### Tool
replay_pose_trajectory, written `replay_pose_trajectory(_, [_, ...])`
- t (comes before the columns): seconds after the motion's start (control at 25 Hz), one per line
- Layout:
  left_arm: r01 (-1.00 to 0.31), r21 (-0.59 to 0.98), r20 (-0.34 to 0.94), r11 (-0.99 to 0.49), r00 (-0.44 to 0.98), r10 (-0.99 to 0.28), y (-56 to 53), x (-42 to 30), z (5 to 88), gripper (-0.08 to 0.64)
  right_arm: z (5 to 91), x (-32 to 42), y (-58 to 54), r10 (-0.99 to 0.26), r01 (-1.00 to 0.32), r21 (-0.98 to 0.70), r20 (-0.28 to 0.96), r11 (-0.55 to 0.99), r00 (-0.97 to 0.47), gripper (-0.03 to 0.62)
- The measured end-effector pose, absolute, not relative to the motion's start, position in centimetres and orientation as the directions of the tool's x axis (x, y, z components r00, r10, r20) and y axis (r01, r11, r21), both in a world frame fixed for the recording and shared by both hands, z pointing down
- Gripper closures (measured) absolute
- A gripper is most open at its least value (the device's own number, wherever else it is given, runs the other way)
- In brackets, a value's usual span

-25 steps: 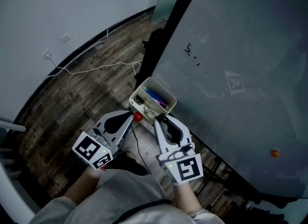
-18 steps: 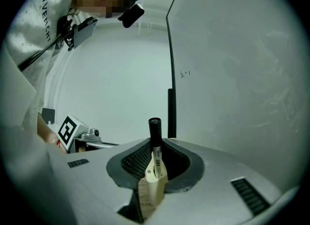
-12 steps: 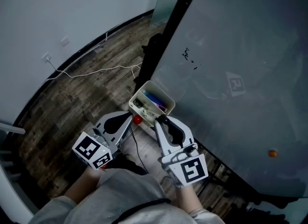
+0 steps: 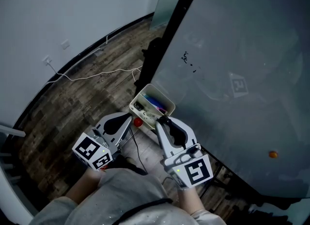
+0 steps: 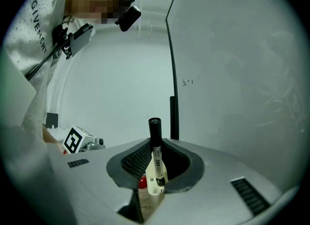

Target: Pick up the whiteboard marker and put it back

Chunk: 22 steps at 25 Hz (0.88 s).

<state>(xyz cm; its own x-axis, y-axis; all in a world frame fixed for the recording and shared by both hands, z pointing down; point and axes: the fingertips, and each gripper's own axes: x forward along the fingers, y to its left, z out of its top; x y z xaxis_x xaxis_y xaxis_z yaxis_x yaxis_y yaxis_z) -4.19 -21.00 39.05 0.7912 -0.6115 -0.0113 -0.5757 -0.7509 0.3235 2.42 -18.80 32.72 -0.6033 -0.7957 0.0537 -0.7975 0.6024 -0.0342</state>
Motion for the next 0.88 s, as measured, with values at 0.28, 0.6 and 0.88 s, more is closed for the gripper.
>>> replay_pose_trajectory(0.28, [-0.575,0.326,-0.018,-0.750,0.789,-0.614,-21.1,-4.4,38.8,0.549,32.2,2.7,-18.8,-0.802,-0.804,-0.024,0.056,0.594,-0.594,0.518])
replay_pose_trajectory(0.6, [-0.574,0.313,-0.029,-0.757,0.791,-0.611,-21.2,-4.3,38.2,0.549,30.4,2.2,-18.7,-0.791,-0.791,-0.018,0.022,0.611,-0.612,0.518])
replay_pose_trajectory(0.88, [-0.578,0.310,-0.032,-0.754,0.787,-0.616,-21.3,-4.5,38.1,0.549,29.6,1.9,-18.7,-0.783,-0.784,-0.007,0.021,0.621,-0.621,0.518])
